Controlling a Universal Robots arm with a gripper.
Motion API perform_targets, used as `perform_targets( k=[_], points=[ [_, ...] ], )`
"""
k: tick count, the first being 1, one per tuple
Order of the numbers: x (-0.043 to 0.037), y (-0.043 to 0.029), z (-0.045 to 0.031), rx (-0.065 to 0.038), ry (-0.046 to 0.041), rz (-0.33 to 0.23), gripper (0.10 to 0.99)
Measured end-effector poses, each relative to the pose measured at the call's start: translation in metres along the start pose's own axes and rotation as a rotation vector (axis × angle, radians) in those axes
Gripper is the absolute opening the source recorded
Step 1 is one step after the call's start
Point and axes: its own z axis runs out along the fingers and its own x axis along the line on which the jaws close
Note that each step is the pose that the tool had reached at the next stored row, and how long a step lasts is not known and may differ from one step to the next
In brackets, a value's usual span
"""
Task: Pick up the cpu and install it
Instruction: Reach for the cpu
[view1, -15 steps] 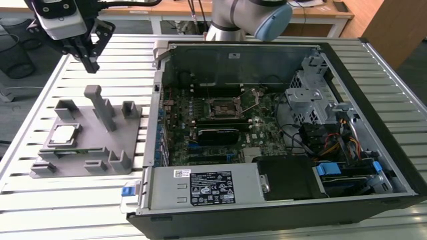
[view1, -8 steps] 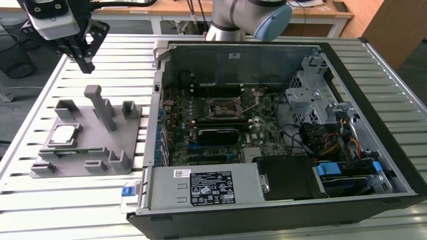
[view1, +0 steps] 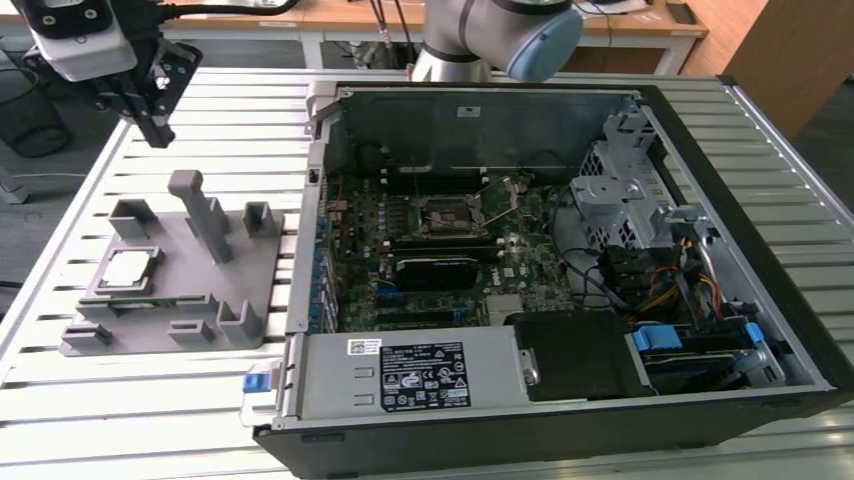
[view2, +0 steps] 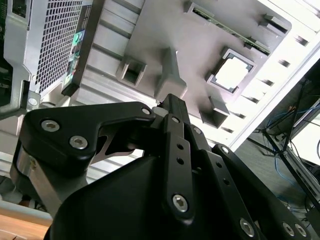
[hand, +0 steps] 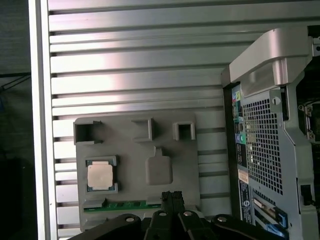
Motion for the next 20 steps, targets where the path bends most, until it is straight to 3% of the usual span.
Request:
perform_targets(
  k=[5,14,20],
  points=[
    [0.0112,-0.0024,0.0006,0.000,0.0001,-0.002,0.106],
    [0.0152,-0.0033,0.0024,0.000,0.0044,-0.097,0.106],
    [0.0285,-0.0045,0.0039,0.000,0.0048,-0.111,0.106]
  ],
)
